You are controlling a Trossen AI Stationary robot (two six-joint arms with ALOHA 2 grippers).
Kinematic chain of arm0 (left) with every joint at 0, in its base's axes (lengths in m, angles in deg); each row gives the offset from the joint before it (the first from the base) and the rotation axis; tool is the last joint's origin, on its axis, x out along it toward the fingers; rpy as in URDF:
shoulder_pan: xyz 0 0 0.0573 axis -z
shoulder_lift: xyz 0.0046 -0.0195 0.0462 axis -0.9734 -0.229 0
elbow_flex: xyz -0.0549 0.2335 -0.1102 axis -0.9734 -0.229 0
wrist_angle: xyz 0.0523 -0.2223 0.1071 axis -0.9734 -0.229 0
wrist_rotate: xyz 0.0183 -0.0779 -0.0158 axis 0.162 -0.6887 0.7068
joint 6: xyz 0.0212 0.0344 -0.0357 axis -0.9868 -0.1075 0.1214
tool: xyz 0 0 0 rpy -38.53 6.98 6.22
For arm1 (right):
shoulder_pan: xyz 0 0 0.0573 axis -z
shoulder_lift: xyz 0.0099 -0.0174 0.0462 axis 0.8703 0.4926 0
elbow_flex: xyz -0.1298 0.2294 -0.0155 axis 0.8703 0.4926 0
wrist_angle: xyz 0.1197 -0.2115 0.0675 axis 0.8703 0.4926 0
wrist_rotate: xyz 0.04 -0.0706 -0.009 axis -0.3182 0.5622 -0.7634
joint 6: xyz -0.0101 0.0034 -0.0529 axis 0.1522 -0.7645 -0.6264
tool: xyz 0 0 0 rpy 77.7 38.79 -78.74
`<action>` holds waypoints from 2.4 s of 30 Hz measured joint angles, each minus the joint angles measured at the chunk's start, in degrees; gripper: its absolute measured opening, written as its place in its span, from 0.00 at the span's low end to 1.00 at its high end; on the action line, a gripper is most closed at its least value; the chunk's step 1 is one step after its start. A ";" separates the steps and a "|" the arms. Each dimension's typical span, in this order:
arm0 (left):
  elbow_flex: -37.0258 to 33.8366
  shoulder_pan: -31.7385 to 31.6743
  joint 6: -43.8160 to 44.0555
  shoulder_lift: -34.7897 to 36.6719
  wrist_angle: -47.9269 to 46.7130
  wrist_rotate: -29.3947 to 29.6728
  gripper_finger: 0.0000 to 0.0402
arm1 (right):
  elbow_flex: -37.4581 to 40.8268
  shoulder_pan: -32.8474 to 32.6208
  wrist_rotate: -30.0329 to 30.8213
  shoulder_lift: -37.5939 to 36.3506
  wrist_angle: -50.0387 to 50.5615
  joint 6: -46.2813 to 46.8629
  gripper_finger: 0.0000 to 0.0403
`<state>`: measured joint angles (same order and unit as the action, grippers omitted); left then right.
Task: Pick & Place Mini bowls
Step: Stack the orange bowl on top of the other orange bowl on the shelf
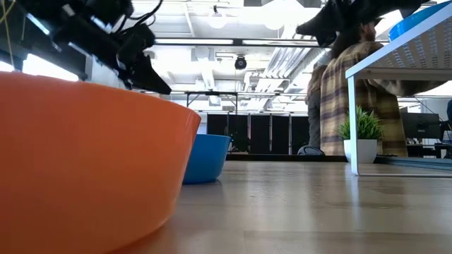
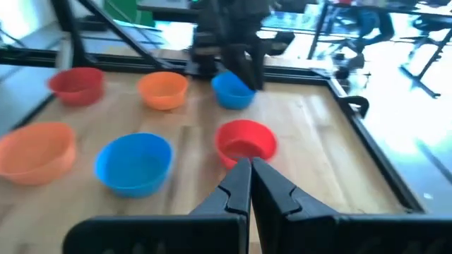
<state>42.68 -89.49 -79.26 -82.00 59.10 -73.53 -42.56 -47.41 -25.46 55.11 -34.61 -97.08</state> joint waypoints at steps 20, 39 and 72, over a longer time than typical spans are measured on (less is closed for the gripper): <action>19.70 12.95 3.78 -2.07 -53.22 -13.28 0.14 | 0.00 4.68 -2.19 0.04 -1.31 -5.44 0.00; 19.57 21.05 1.09 -18.96 -62.11 -10.47 0.45 | 2.21 4.68 -2.34 0.07 -3.79 -6.30 0.00; 37.07 3.68 2.53 -17.49 -57.21 -15.32 0.01 | 4.39 4.67 -2.37 -0.09 -8.12 -7.80 0.00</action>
<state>79.75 -85.82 -76.74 -99.48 1.89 -88.84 -38.17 -42.74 -27.83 55.02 -42.73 -104.88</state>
